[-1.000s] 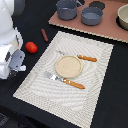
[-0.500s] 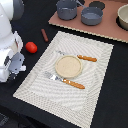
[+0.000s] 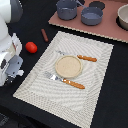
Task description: Place the fish, sausage, and tomato into the frying pan.
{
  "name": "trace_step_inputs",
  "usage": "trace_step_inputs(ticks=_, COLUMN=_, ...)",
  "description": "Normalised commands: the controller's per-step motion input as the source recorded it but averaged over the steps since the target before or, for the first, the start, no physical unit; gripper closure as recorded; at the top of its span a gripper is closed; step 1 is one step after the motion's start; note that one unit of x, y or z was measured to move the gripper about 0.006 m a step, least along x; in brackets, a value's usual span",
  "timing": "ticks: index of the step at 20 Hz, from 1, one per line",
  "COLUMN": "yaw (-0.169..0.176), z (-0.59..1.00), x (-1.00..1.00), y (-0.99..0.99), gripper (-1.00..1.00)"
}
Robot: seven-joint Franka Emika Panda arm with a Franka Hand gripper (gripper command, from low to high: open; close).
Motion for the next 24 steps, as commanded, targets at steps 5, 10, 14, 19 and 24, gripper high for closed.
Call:
trace_step_inputs(ticks=5, yaw=-0.018, z=1.0, x=0.36, y=0.35, gripper=1.0)
trace_step_inputs(ticks=10, yaw=-0.006, z=1.0, x=0.87, y=0.66, gripper=1.0)
trace_step_inputs(ticks=14, yaw=0.0, z=1.0, x=1.0, y=0.74, gripper=1.0)
trace_step_inputs(ticks=19, yaw=0.0, z=0.98, x=0.82, y=0.86, gripper=1.0)
trace_step_inputs(ticks=24, yaw=0.0, z=0.95, x=0.77, y=0.86, gripper=1.0)
